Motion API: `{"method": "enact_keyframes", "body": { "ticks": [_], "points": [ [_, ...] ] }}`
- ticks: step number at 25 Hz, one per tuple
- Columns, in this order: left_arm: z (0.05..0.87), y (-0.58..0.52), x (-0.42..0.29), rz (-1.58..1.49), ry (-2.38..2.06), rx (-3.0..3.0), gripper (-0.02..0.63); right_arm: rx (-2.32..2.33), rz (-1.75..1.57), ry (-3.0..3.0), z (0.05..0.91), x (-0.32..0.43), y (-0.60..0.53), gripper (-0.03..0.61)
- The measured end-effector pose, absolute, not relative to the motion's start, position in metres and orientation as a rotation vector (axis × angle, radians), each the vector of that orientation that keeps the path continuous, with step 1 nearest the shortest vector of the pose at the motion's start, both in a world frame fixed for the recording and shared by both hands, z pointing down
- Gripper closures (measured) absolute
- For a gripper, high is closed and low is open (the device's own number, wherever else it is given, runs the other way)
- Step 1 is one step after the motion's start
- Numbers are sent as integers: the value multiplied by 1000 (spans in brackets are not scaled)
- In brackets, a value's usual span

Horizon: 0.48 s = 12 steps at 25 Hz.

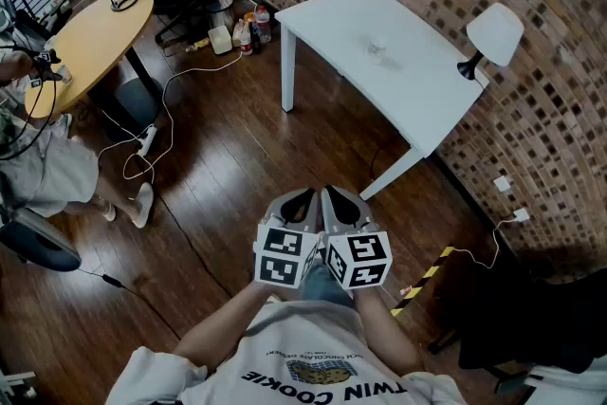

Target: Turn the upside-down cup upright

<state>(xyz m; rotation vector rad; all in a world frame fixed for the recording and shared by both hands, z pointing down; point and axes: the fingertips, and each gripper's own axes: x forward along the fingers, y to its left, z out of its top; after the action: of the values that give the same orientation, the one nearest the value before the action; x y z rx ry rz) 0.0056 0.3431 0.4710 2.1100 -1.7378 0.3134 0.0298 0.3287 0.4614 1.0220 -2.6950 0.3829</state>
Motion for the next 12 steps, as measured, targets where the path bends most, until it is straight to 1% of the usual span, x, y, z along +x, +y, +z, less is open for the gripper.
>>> {"method": "enact_keyframes", "body": {
  "ticks": [12],
  "points": [
    [478, 159, 22, 338, -1738, 2087, 611, 1031, 415, -2696, 465, 49, 145, 575]
  ]
}}
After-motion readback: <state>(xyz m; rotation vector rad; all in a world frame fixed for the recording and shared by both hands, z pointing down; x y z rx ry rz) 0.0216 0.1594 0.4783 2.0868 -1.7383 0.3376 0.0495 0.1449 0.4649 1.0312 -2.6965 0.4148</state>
